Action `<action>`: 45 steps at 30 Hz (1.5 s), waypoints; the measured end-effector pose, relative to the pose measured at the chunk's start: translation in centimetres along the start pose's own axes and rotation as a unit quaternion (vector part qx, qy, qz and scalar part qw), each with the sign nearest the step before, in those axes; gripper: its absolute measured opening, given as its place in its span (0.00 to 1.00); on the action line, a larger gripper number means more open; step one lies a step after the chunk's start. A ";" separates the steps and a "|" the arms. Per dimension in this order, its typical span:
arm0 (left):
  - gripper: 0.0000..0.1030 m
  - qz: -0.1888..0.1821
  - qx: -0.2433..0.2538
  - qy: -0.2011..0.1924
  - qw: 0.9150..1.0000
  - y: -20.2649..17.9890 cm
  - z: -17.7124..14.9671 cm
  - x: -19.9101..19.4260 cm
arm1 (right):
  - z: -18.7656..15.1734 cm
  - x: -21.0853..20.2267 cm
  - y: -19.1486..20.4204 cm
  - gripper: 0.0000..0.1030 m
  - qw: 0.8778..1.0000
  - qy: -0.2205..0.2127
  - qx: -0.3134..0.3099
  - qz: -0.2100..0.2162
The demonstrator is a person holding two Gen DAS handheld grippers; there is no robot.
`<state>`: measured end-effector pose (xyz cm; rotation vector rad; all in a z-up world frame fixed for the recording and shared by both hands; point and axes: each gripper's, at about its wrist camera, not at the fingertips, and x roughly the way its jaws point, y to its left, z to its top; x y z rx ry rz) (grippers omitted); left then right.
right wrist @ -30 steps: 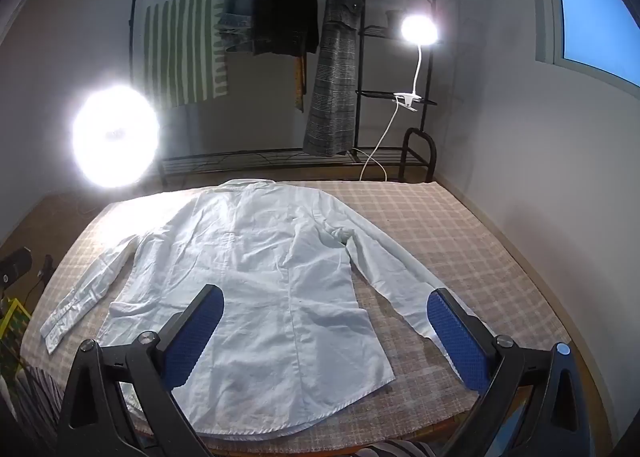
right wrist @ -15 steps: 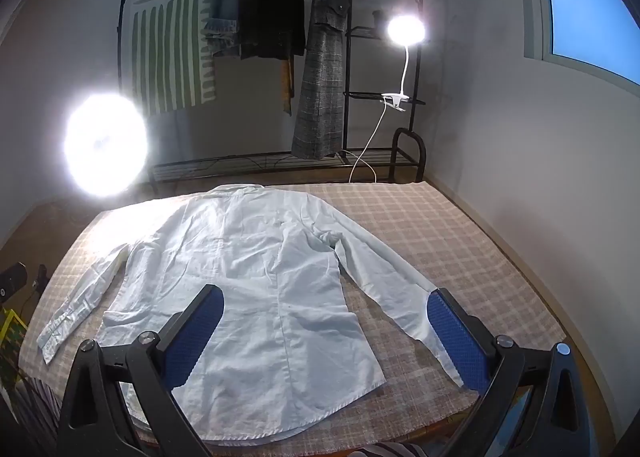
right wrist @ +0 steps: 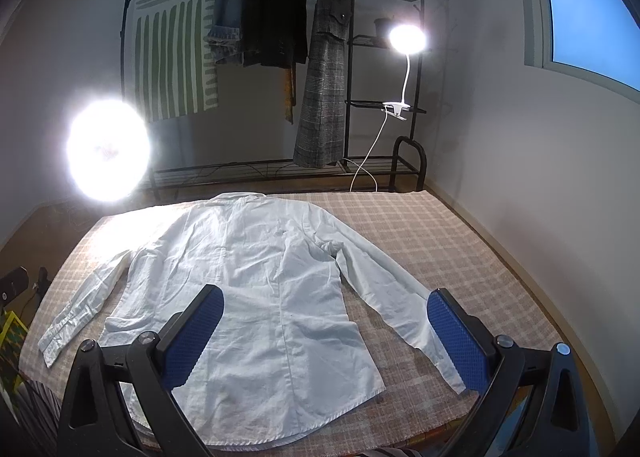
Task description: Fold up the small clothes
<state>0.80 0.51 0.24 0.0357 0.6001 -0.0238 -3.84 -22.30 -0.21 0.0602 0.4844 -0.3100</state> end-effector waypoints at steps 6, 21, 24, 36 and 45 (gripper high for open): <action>1.00 0.001 -0.001 0.001 1.000 0.2 0.2 0.0 | 0.0 -0.4 0.2 1.00 1.000 -0.005 0.001 0.000; 1.00 -0.001 -0.003 -0.001 1.000 0.7 0.4 -0.4 | 0.3 -0.8 0.3 1.00 1.000 -0.009 0.001 0.001; 1.00 -0.001 -0.004 -0.001 1.000 0.7 0.3 -0.4 | 0.3 -0.8 0.3 1.00 1.000 -0.008 0.001 0.001; 1.00 -0.001 -0.003 -0.003 1.000 0.7 0.3 -0.5 | 0.5 -0.9 0.4 1.00 1.000 -0.010 0.002 0.001; 1.00 -0.001 -0.004 -0.002 1.000 0.7 0.1 -0.4 | 0.5 -0.8 0.5 1.00 1.000 -0.010 0.002 0.001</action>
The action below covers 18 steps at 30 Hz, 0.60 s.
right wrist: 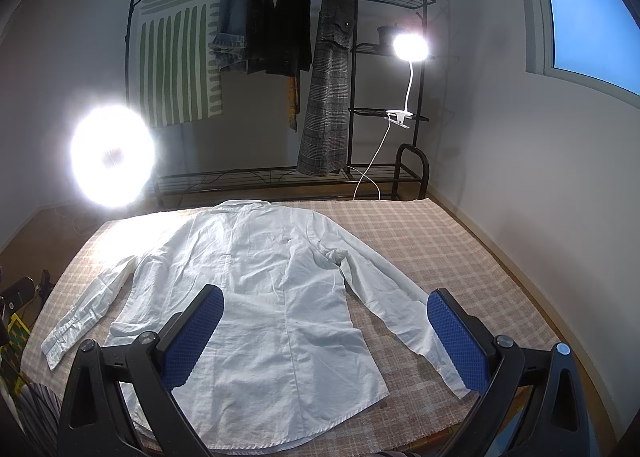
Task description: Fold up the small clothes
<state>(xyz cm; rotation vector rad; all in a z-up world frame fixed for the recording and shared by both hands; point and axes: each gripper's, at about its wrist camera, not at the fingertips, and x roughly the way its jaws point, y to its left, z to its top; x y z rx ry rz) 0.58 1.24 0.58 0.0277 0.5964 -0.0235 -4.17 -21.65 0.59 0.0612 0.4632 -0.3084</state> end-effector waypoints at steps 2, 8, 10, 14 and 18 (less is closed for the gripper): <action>1.00 0.001 0.000 0.000 1.000 0.1 0.0 -0.1 | 0.1 0.0 0.0 1.00 1.000 0.000 0.000 0.000; 1.00 0.006 -0.003 0.002 1.000 1.0 -0.3 -0.2 | -0.1 0.0 0.1 1.00 1.000 0.000 -0.001 0.000; 1.00 0.009 -0.004 0.003 1.000 1.1 -0.5 -0.1 | -0.1 0.0 0.1 1.00 1.000 0.000 -0.001 -0.001; 1.00 0.016 -0.003 0.006 1.000 1.5 -0.6 0.4 | 0.1 0.4 0.7 1.00 1.000 0.002 -0.004 0.003; 1.00 0.030 -0.001 0.007 1.000 2.7 -0.7 1.1 | 0.3 0.9 1.4 1.00 1.000 0.003 -0.008 0.012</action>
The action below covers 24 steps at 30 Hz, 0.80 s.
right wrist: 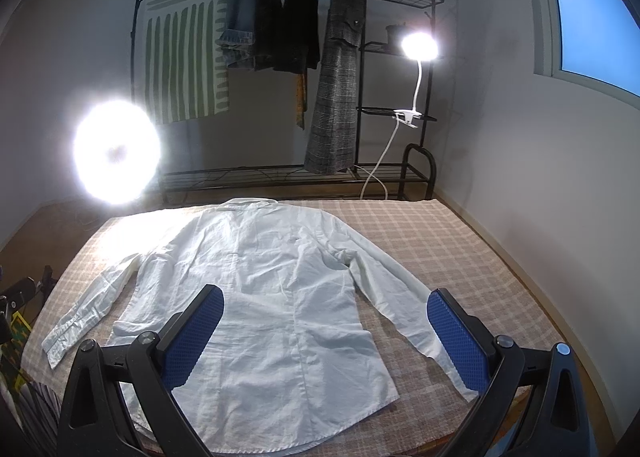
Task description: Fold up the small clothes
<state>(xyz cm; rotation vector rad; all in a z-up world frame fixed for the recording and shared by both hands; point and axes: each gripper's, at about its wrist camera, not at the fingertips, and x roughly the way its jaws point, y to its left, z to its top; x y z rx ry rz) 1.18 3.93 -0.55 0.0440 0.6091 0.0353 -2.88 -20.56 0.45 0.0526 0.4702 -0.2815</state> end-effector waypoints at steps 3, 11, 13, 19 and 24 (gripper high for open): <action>1.00 0.008 -0.004 0.008 1.000 1.9 -0.1 1.2 | -0.1 0.5 0.7 1.00 1.000 0.003 -0.002 0.012; 0.96 0.023 -0.013 0.014 1.000 9.6 -1.5 5.4 | -0.4 2.0 2.9 1.00 0.998 0.002 -0.012 0.054; 0.90 0.032 -0.018 0.031 0.999 11.8 -2.0 7.2 | -0.6 2.1 3.4 1.00 0.998 -0.015 -0.008 0.068; 0.76 0.017 -0.061 0.098 0.993 18.1 -4.3 12.4 | -0.4 4.3 6.2 1.00 0.993 0.010 -0.020 0.115; 0.76 -0.011 -0.113 0.145 0.983 22.2 -5.8 17.0 | -0.3 6.4 8.8 0.98 0.987 0.039 -0.033 0.150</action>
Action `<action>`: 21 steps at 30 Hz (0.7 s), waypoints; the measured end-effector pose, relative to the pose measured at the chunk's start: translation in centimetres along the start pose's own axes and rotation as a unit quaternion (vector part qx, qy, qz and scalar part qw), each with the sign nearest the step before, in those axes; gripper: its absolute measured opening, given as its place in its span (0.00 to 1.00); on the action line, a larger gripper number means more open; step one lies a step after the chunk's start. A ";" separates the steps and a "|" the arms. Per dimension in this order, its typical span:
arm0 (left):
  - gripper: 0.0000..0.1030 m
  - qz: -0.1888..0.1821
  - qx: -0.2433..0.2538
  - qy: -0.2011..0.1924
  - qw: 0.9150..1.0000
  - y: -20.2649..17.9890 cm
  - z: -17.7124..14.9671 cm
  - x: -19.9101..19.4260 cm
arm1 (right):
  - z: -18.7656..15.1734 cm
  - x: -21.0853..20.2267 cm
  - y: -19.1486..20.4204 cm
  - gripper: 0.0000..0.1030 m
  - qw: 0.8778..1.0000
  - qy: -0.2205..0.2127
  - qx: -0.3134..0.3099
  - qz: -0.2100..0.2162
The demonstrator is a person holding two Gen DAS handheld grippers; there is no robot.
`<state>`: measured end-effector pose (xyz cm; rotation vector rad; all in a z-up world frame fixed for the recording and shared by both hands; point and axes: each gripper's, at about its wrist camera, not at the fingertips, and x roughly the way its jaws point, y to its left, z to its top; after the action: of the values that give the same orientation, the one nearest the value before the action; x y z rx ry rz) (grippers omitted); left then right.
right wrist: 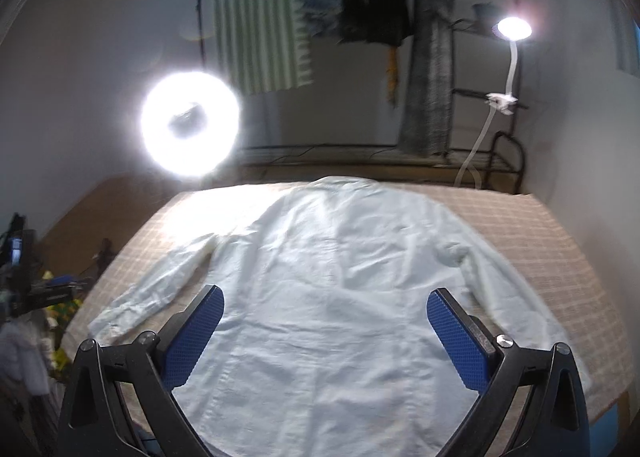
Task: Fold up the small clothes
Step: 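Grasp the white shirt's sleeve cuff with the left gripper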
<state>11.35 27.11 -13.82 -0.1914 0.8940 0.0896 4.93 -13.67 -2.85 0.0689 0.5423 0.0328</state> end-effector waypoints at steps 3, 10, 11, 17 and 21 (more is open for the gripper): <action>0.76 -0.015 -0.020 0.023 0.999 1.8 0.6 2.9 | 0.3 1.5 0.9 0.88 0.999 0.010 0.013 0.031; 0.70 -0.030 -0.009 0.069 0.997 2.5 1.2 9.2 | 0.3 5.2 3.1 0.76 0.996 0.051 0.020 0.066; 0.67 -0.030 -0.008 0.075 0.997 2.5 1.3 9.9 | 0.3 5.5 3.3 0.76 0.996 0.054 0.018 0.066; 0.42 -0.040 0.006 0.093 0.995 1.4 0.9 12.7 | 0.0 6.4 4.1 0.76 0.996 0.066 0.004 0.062; 0.05 -0.049 0.005 0.088 0.995 1.0 1.2 12.8 | 0.0 6.7 3.8 0.76 0.996 0.070 0.007 0.056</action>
<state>20.08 28.34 -23.27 -0.2357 1.0590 -0.0241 10.57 -9.53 -6.03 0.1114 0.6777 0.1450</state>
